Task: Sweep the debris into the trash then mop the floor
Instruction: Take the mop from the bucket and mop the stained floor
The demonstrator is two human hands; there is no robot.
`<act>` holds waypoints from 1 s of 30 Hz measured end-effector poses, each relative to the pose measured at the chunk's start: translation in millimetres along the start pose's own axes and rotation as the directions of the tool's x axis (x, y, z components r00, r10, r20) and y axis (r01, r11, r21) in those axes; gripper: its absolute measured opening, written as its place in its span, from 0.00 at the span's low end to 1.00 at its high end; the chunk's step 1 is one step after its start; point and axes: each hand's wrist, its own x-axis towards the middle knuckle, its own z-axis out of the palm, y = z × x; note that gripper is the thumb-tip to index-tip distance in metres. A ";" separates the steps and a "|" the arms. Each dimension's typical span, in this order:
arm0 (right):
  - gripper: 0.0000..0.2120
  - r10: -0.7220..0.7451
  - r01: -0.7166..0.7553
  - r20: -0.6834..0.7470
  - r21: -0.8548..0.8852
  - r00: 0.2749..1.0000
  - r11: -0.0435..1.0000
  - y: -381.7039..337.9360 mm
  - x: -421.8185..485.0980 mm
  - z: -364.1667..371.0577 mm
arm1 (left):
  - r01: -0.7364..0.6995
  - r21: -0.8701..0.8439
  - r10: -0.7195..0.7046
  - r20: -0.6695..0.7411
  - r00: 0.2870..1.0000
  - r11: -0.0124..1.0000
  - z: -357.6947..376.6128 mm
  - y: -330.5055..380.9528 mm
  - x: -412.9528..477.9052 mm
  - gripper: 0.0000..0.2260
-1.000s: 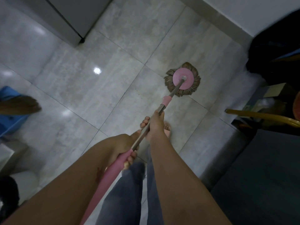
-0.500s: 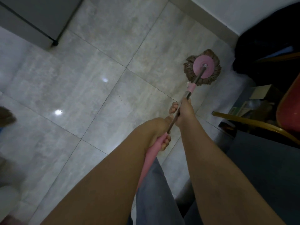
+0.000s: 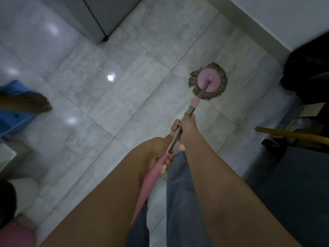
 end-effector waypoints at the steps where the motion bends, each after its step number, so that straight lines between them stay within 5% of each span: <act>1: 0.13 0.001 -0.001 0.018 -0.024 1.000 1.000 23.0 -8.3 9.6 | -0.003 -0.015 0.003 -0.006 1.000 1.000 -16.2 -19.9 -6.1 0.25; 6: 0.07 0.030 -0.021 0.094 -0.099 0.995 0.995 146.9 -63.9 59.0 | -0.009 -0.074 0.004 -0.066 0.998 0.997 -103.9 -124.1 -39.9 0.24; 13: 0.15 0.133 -0.119 0.160 -0.096 0.978 0.988 273.0 -131.6 114.4 | 0.124 -0.109 -0.131 -0.059 0.990 0.986 -201.8 -220.8 -89.6 0.28; 30: 0.18 0.030 -0.030 -0.012 -0.045 0.999 0.999 200.9 -75.3 38.0 | -0.026 -0.067 0.023 -0.052 0.998 0.997 -109.3 -178.5 -29.3 0.21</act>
